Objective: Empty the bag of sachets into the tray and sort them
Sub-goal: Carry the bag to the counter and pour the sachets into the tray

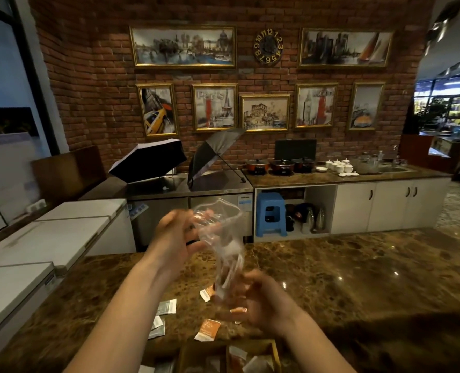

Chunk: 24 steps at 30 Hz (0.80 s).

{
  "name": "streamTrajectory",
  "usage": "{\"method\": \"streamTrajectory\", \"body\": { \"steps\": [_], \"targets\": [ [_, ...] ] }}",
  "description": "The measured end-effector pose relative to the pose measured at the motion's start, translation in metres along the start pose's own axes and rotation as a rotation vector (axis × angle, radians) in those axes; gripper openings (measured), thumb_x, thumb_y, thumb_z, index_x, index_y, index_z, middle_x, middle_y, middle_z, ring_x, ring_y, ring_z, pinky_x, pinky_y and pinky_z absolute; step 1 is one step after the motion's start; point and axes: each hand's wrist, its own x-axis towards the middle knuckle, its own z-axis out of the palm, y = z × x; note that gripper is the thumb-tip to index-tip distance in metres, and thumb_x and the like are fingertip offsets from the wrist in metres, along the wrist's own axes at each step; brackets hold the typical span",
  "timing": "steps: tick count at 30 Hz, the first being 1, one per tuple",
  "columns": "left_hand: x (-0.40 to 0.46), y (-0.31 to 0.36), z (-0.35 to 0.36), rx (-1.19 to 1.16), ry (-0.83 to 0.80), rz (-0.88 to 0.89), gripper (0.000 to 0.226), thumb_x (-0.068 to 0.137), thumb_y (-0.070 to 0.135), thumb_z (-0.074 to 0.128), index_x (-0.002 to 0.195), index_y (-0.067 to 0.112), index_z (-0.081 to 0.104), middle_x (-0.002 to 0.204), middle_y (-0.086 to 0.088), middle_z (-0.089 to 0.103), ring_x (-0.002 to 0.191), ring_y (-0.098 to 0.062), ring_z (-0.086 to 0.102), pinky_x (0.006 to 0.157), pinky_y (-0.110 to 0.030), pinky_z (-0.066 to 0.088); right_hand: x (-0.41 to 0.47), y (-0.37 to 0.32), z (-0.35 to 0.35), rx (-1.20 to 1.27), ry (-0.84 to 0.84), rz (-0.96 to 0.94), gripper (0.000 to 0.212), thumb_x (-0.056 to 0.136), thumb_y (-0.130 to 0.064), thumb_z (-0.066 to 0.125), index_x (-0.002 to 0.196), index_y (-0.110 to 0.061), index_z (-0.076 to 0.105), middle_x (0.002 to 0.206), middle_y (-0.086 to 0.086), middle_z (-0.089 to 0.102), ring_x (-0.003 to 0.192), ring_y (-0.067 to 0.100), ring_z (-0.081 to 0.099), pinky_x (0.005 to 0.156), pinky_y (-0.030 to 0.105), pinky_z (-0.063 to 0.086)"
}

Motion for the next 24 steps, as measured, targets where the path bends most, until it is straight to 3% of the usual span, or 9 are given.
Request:
{"method": "streamTrajectory", "body": {
  "steps": [2, 6, 8, 10, 13, 16, 18, 22, 24],
  "targets": [
    [0.002, -0.001, -0.005, -0.054, 0.057, 0.009, 0.017, 0.099, 0.011, 0.044, 0.104, 0.002, 0.058, 0.104, -0.015, 0.077, 0.091, -0.029, 0.076, 0.077, -0.044, 0.059, -0.004, -0.005, 0.001, 0.088, -0.002, -0.087, 0.049, 0.081, -0.008, 0.071, 0.127, 0.004, 0.06, 0.089, 0.018, 0.06, 0.09, 0.039, 0.067, 0.094, 0.066, 0.051],
    [0.005, -0.008, -0.018, -0.033, 0.112, -0.023, 0.022, 0.1, 0.014, 0.043, 0.102, 0.004, 0.063, 0.1, -0.017, 0.076, 0.089, -0.027, 0.076, 0.076, -0.041, 0.06, -0.017, -0.025, 0.001, 0.049, 0.03, -0.179, 0.047, 0.084, -0.004, 0.072, 0.128, 0.008, 0.06, 0.122, 0.032, 0.067, 0.111, 0.046, 0.066, 0.091, 0.06, 0.057],
    [0.01, -0.007, -0.025, -0.024, 0.083, -0.048, 0.023, 0.101, 0.016, 0.043, 0.107, 0.003, 0.061, 0.104, -0.02, 0.075, 0.094, -0.031, 0.075, 0.078, -0.044, 0.062, -0.025, -0.042, 0.004, -0.008, 0.072, -0.208, 0.037, 0.089, -0.004, 0.069, 0.122, 0.009, 0.062, 0.121, 0.032, 0.068, 0.104, 0.043, 0.071, 0.091, 0.057, 0.058],
    [0.017, -0.005, -0.033, 0.015, 0.047, -0.066, 0.025, 0.1, 0.017, 0.045, 0.11, -0.001, 0.059, 0.105, -0.022, 0.074, 0.095, -0.034, 0.075, 0.072, -0.041, 0.064, -0.029, -0.061, 0.01, -0.052, 0.137, -0.246, 0.031, 0.088, -0.001, 0.066, 0.117, 0.01, 0.063, 0.115, 0.03, 0.07, 0.092, 0.038, 0.074, 0.078, 0.051, 0.063],
    [0.024, -0.011, -0.044, 0.204, 0.061, -0.08, 0.028, 0.09, 0.03, 0.054, 0.1, 0.005, 0.063, 0.104, -0.02, 0.072, 0.094, -0.035, 0.069, 0.076, -0.045, 0.06, -0.027, -0.075, 0.014, -0.274, 0.286, -0.27, 0.017, 0.094, -0.002, 0.063, 0.11, 0.004, 0.067, 0.099, 0.02, 0.076, 0.084, 0.03, 0.076, 0.068, 0.044, 0.065],
    [0.017, -0.025, -0.046, 0.368, 0.126, -0.067, 0.027, 0.092, 0.042, 0.056, 0.098, 0.017, 0.066, 0.106, -0.015, 0.073, 0.096, -0.03, 0.068, 0.089, -0.048, 0.054, -0.026, -0.067, 0.005, -0.591, 0.423, -0.282, 0.02, 0.101, -0.009, 0.057, 0.117, -0.005, 0.068, 0.106, 0.016, 0.076, 0.092, 0.03, 0.076, 0.08, 0.046, 0.064],
    [0.009, -0.04, -0.041, 0.411, 0.144, -0.061, 0.026, 0.097, 0.045, 0.056, 0.108, 0.022, 0.062, 0.108, -0.006, 0.072, 0.1, -0.025, 0.069, 0.086, -0.042, 0.055, -0.032, -0.053, -0.002, -0.763, 0.459, -0.287, 0.018, 0.103, -0.01, 0.053, 0.112, -0.009, 0.069, 0.1, 0.013, 0.077, 0.095, 0.032, 0.075, 0.085, 0.049, 0.062],
    [-0.002, -0.075, -0.029, 0.691, -0.094, 0.032, 0.029, 0.092, 0.05, 0.063, 0.117, 0.036, 0.061, 0.116, 0.009, 0.066, 0.107, -0.013, 0.063, 0.093, -0.038, 0.052, -0.037, -0.022, -0.004, -1.119, 0.452, -0.305, 0.016, 0.102, -0.006, 0.053, 0.102, -0.007, 0.069, 0.095, 0.012, 0.074, 0.088, 0.027, 0.073, 0.074, 0.028, 0.062],
    [-0.006, -0.099, -0.032, 0.832, -0.252, 0.003, 0.05, 0.087, 0.046, 0.068, 0.132, 0.03, 0.055, 0.122, 0.008, 0.062, 0.111, -0.014, 0.059, 0.098, -0.038, 0.05, -0.031, -0.004, 0.003, -1.32, 0.391, -0.311, 0.017, 0.099, -0.005, 0.054, 0.097, -0.014, 0.068, 0.09, 0.002, 0.071, 0.081, 0.015, 0.068, 0.069, 0.018, 0.055]
  ]
}}
